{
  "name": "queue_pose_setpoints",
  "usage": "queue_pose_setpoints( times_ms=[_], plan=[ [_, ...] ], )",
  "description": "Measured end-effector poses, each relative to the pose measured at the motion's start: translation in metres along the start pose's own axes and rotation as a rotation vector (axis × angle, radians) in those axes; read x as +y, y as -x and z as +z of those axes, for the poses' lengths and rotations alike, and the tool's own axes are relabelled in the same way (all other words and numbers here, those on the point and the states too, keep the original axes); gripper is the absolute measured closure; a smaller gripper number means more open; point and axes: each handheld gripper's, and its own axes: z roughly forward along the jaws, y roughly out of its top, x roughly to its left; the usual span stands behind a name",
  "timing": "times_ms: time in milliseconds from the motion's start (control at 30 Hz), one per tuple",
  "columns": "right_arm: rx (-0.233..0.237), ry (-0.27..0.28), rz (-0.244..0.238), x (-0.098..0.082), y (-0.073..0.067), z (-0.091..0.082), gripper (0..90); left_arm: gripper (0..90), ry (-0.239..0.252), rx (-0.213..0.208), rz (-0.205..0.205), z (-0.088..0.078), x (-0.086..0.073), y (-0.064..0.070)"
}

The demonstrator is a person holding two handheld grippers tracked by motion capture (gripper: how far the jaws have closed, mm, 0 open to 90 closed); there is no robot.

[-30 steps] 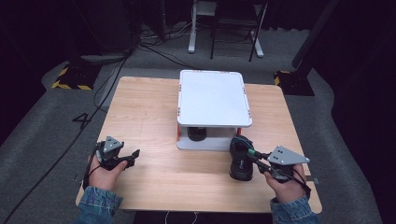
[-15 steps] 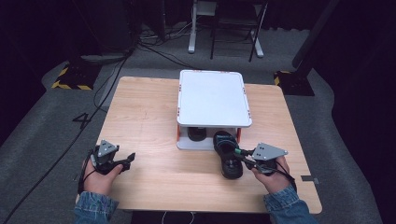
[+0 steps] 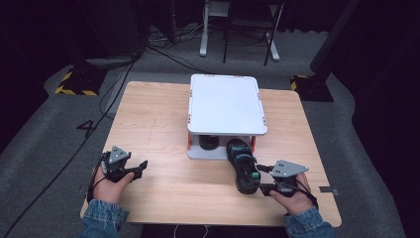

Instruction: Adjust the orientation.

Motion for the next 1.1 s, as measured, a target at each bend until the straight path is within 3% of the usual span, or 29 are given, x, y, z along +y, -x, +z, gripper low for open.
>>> queue_pose_setpoints(
  times_ms=[33,67,100,167,200,233,267,333,500,700,1100],
  plan=[
    [-0.030,0.018,0.021,-0.001,-0.004,-0.001,27.5,27.7,0.001,-0.007,0.005,0.002,0.001,0.000],
    [-0.039,0.024,0.039,-0.002,-0.006,-0.002,25.3,27.7,-0.002,-0.007,0.002,0.003,0.002,0.001],
    [-0.039,0.024,0.039,-0.002,-0.006,-0.002,25.3,27.7,-0.002,-0.007,0.002,0.003,0.002,0.001],
    [-0.040,0.047,0.086,-0.002,-0.009,-0.005,22.7,27.7,-0.001,-0.010,0.009,0.004,0.003,0.001],
    [-0.043,0.052,0.124,-0.003,-0.010,-0.007,22.3,27.7,0.002,-0.009,0.008,0.005,0.003,0.002],
    [-0.061,0.046,0.215,-0.006,-0.011,-0.010,18.0,27.7,0.001,-0.011,0.010,0.005,0.004,0.002],
    [-0.061,0.048,0.247,-0.009,-0.013,-0.011,19.1,27.7,0.001,-0.017,0.009,0.006,0.004,0.003],
    [-0.063,0.037,0.265,-0.012,-0.015,-0.010,19.4,27.7,-0.001,-0.018,0.010,0.007,0.005,0.004],
    [-0.081,-0.080,0.219,-0.027,-0.027,0.001,24.1,27.6,-0.002,-0.023,0.016,0.009,0.006,0.006],
    [-0.094,-0.165,0.162,-0.036,-0.029,0.014,36.5,27.6,-0.003,-0.024,0.025,0.010,0.006,0.006],
    [-0.112,-0.183,0.158,-0.036,-0.032,0.017,35.1,27.6,-0.010,-0.031,0.035,0.012,0.006,0.010]
  ],
)
